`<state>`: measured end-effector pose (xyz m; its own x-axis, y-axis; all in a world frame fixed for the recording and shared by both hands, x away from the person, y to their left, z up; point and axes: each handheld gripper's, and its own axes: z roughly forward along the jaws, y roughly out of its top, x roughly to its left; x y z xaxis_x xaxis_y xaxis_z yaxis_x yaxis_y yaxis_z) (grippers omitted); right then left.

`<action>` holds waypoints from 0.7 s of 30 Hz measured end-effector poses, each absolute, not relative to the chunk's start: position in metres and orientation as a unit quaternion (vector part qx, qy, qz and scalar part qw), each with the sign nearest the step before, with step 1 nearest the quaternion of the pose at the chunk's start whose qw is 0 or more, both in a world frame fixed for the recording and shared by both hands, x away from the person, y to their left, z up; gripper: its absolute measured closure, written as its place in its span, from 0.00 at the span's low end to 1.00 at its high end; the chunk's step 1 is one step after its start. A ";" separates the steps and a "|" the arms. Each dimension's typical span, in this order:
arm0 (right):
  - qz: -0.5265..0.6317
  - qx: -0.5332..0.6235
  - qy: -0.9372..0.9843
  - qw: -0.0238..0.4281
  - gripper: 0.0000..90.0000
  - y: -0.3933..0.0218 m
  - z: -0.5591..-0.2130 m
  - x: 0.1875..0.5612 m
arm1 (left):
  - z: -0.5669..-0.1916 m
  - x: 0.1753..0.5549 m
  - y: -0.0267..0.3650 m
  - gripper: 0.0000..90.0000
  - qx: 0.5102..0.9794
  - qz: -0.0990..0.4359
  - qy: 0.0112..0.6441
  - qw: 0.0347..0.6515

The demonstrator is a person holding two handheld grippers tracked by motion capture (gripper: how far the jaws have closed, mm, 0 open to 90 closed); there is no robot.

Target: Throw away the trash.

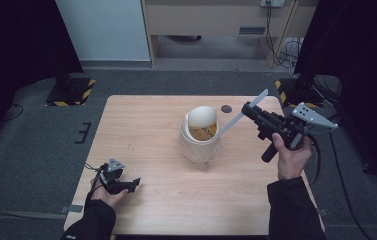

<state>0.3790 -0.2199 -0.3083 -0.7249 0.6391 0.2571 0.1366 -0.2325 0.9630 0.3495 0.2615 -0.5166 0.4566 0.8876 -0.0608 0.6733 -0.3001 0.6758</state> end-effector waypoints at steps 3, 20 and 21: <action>0.716 0.328 0.588 0.185 0.89 -0.217 -0.305 0.383 | -0.519 0.350 0.261 0.19 0.792 0.162 0.494 0.321; 0.709 0.328 0.586 0.216 0.89 -0.192 -0.305 0.406 | -0.527 0.353 0.255 0.11 0.805 0.165 0.480 0.306; 0.707 0.329 0.588 0.216 0.89 -0.190 -0.306 0.407 | -0.528 0.353 0.255 0.10 0.805 0.166 0.480 0.307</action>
